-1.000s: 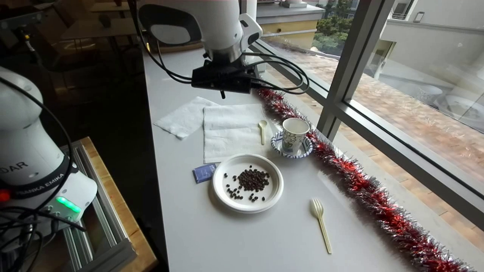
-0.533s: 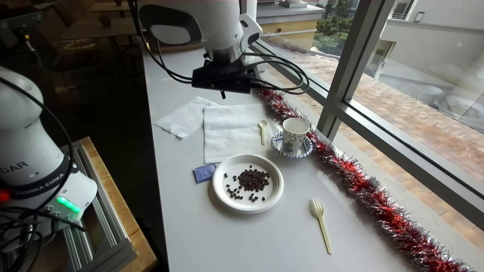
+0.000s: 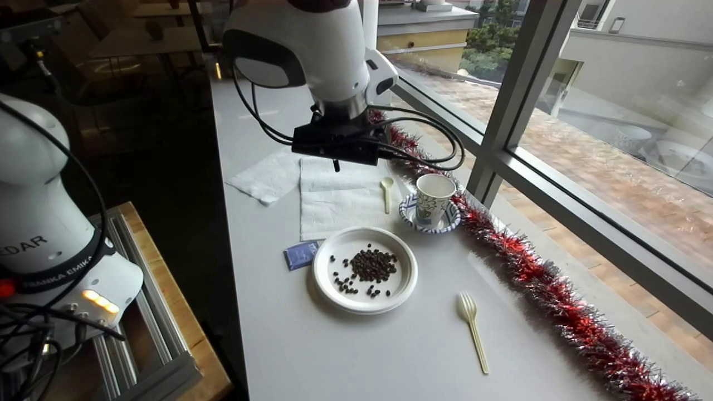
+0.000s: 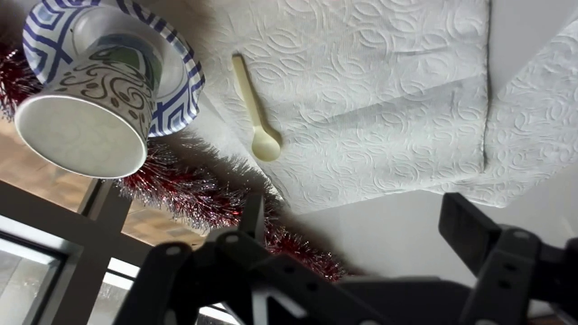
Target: Using the spoon, scoop a little of the plate's objects into the cup
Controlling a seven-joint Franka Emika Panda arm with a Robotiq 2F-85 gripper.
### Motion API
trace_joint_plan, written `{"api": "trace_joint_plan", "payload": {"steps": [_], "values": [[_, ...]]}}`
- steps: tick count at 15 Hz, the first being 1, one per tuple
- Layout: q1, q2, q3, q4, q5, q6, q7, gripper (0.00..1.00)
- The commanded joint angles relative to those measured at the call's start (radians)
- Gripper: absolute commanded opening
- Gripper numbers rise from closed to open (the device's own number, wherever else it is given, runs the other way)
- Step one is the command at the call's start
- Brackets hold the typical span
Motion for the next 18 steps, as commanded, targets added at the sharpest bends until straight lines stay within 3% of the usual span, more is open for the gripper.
{"api": "trace_joint_plan", "payload": {"steps": [1,5,11,12,14,18], "values": [[0.059,0.169,-0.042,0.059,0.144,-0.033,-0.096,1.0],[0.004,0.348,0.024,0.122,0.325,-0.115,-0.201,1.0],[-0.236,0.623,0.229,0.289,0.581,-0.222,-0.434,1.0],[-0.334,0.414,0.36,0.192,0.393,-0.093,-0.311,1.0],[-0.377,0.491,0.397,0.239,0.437,-0.099,-0.355,1.0],[-0.382,0.527,0.404,0.269,0.435,-0.102,-0.355,1.0]]}}
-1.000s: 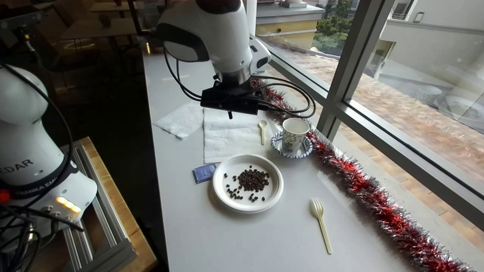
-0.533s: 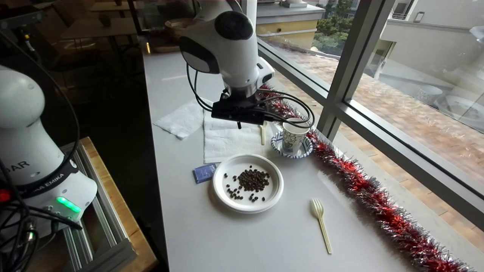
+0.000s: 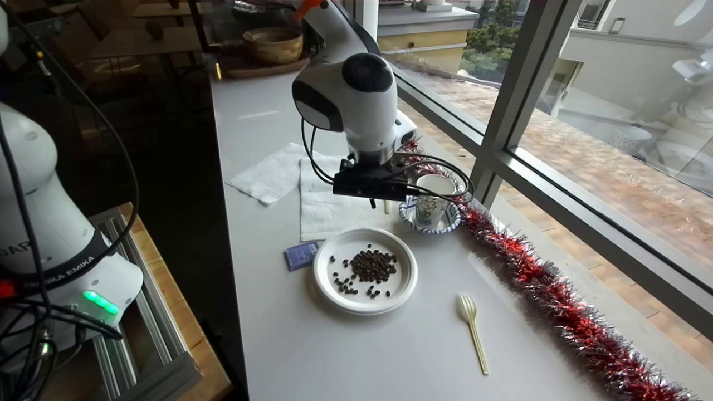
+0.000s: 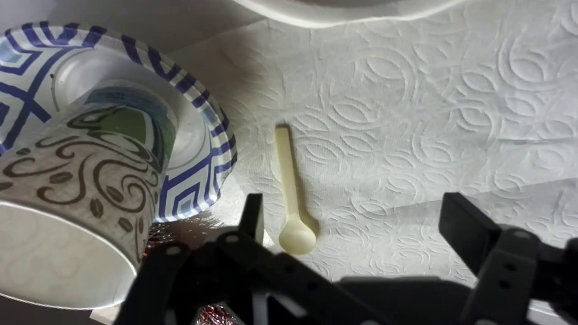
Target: Using the spoon, scoop a little of the plate's objects into the cup
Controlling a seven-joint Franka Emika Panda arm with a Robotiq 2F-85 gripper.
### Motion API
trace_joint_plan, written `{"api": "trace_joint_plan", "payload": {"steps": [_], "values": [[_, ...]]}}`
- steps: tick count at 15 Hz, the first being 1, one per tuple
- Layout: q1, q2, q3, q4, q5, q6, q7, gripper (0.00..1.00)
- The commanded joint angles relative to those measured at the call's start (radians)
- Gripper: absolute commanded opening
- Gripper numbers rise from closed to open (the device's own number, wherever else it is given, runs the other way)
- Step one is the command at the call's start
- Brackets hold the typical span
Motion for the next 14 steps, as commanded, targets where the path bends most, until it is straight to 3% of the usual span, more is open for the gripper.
{"api": "trace_joint_plan", "payload": {"steps": [1,5,11,12,14], "values": [[-0.158,-0.092,0.177,-0.006,-0.106,0.099,0.041,1.0],[-0.158,-0.092,0.177,-0.005,-0.106,0.099,0.041,1.0],[-0.499,-0.029,0.543,0.08,-0.126,0.212,0.034,1.0],[-0.433,0.006,0.474,0.102,-0.059,0.18,-0.005,1.0],[-0.457,0.014,0.495,0.112,-0.072,0.182,0.001,1.0]]}}
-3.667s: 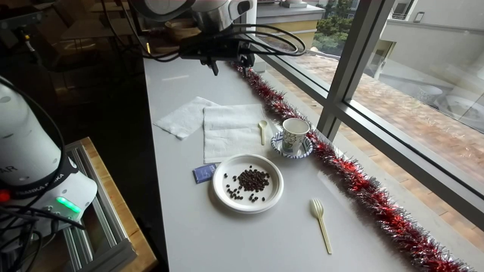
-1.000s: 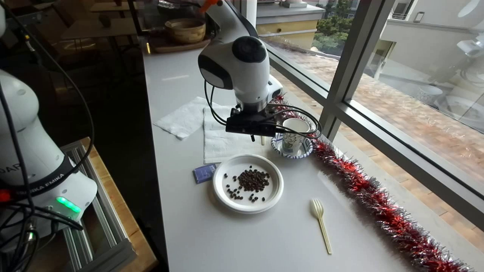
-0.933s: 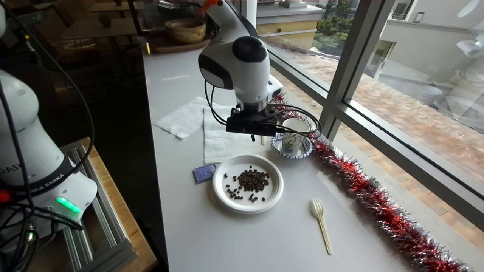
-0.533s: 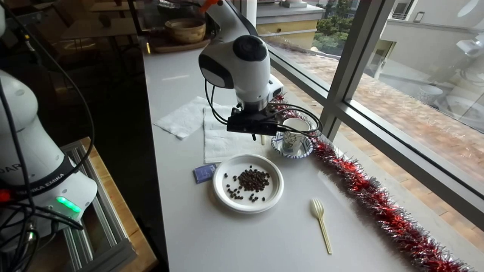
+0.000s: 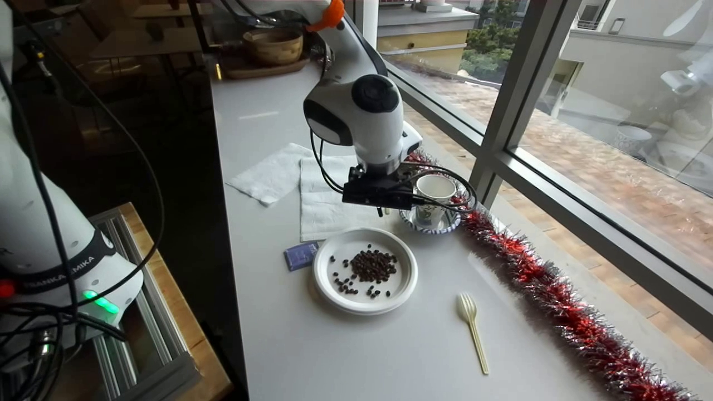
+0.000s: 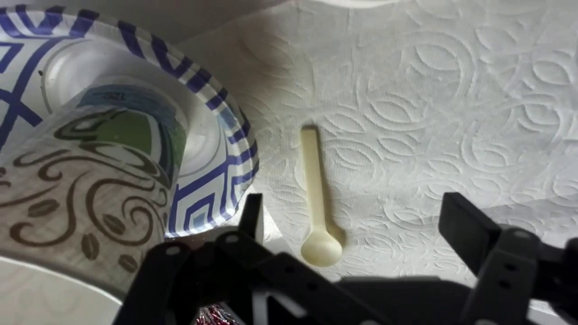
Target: Using the spoon, scoop a little of the plate's objects into the cup
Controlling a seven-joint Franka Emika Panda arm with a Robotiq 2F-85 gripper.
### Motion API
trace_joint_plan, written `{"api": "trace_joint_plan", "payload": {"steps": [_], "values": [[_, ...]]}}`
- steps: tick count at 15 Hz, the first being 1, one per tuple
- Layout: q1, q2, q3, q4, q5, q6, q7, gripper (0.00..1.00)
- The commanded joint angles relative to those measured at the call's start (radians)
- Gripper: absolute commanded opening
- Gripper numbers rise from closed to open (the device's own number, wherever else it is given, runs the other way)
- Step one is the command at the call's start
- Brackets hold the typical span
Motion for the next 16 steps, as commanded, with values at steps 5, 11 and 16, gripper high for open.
{"api": "trace_joint_plan", "payload": {"steps": [5,11,16], "values": [[-0.002,0.066,0.018,0.05,0.033,0.01,0.024,1.0],[-0.036,0.08,0.073,0.073,0.05,0.026,0.013,1.0],[-0.052,0.098,0.089,0.111,0.092,0.009,-0.004,1.0]]}}
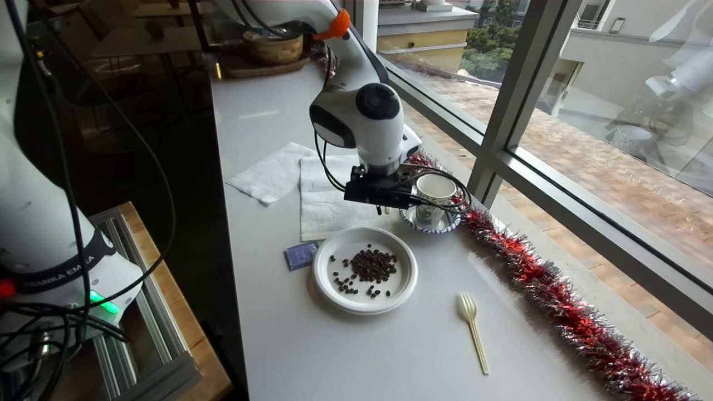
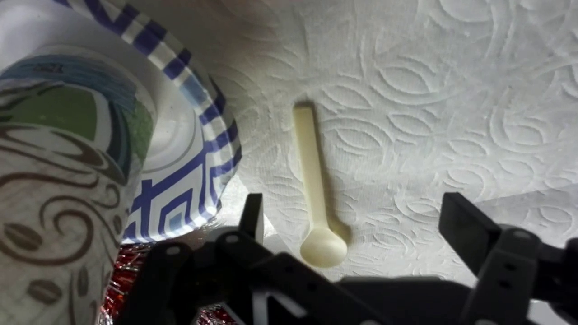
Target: Using the spoon, scoop a little of the plate's objects into the cup
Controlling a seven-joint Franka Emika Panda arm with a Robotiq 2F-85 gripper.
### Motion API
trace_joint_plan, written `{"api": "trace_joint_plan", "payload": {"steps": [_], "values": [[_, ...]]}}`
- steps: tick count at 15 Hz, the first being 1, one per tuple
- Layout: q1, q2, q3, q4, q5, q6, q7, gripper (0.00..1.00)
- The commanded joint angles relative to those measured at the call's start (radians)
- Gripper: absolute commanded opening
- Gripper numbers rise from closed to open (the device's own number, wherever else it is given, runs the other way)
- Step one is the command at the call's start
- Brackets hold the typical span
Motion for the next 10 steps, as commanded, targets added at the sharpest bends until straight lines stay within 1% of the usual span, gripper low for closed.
{"api": "trace_joint_plan", "payload": {"steps": [1,10], "values": [[-0.026,0.034,0.023,0.048,0.054,-0.01,-0.03,1.0],[-0.035,0.09,0.051,0.09,0.135,0.016,-0.04,1.0]]}}
